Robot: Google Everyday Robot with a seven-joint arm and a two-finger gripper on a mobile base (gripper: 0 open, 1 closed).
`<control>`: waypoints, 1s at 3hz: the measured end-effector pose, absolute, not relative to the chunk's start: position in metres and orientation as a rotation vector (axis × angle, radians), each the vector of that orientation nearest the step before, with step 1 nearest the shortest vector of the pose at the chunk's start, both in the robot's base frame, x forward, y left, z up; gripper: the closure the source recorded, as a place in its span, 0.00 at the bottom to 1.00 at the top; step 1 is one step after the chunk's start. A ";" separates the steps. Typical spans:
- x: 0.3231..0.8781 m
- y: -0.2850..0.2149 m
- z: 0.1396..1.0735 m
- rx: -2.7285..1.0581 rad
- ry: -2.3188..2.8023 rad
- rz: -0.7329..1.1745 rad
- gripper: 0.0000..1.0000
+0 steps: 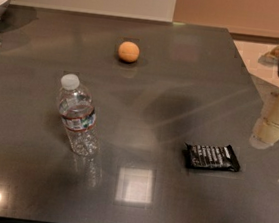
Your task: Move rxbar chocolate near orange
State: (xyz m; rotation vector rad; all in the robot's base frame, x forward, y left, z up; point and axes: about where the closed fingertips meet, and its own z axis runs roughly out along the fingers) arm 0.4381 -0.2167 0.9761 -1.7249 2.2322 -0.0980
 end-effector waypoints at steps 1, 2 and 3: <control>0.438 -0.217 0.976 -1.725 2.232 -0.098 0.00; 0.439 -0.215 0.976 -1.737 2.225 -0.094 0.00; 0.432 -0.204 0.950 -1.829 2.209 -0.027 0.00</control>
Offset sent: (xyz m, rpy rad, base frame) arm 0.0006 0.0032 -0.0073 -0.0015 0.0311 0.0298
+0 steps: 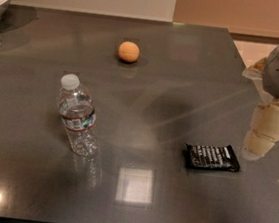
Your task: Move rxbar chocolate near orange
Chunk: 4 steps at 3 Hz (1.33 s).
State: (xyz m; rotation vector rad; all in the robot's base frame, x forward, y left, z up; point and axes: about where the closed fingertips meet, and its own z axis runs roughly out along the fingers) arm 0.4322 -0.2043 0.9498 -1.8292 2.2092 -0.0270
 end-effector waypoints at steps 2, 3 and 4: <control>0.420 -0.187 0.889 -2.009 2.143 0.100 0.00; 0.419 -0.185 0.864 -2.070 2.109 0.124 0.00; 0.420 -0.186 0.847 -2.103 2.091 0.140 0.00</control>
Offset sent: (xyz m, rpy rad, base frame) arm -0.0225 0.0231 -0.0995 0.0031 0.1566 0.2136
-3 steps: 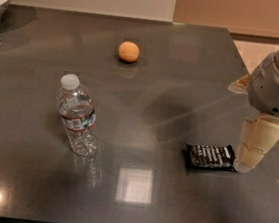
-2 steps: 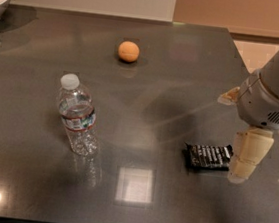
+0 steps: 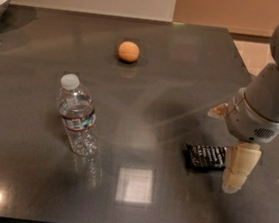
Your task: Move rxbar chocolate near orange
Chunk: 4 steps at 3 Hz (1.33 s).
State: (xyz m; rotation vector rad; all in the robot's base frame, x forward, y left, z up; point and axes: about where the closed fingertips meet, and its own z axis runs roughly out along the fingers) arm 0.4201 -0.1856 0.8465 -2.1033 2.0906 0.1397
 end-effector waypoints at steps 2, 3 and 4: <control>0.422 -0.190 0.826 -2.127 2.077 0.169 0.00; 0.421 -0.190 0.819 -2.137 2.078 0.185 0.18; 0.420 -0.190 0.815 -2.140 2.082 0.198 0.42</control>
Offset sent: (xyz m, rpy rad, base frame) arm 0.0022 -0.0082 -0.0295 0.0110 0.0310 0.0236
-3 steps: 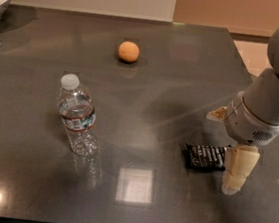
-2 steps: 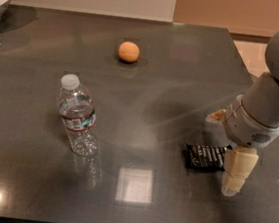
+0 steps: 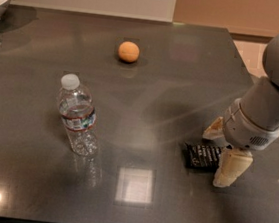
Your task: Move rxbar chocolate near orange
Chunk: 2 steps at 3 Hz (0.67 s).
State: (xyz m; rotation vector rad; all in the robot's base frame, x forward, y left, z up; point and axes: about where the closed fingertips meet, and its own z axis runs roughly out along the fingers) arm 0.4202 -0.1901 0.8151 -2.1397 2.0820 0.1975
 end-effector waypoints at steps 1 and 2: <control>0.420 -0.190 0.819 -2.139 2.082 0.198 0.64; 0.420 -0.190 0.826 -2.139 2.082 0.198 0.88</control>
Offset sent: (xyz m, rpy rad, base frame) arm 0.0050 -0.0055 0.0106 0.0133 0.0038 -0.0162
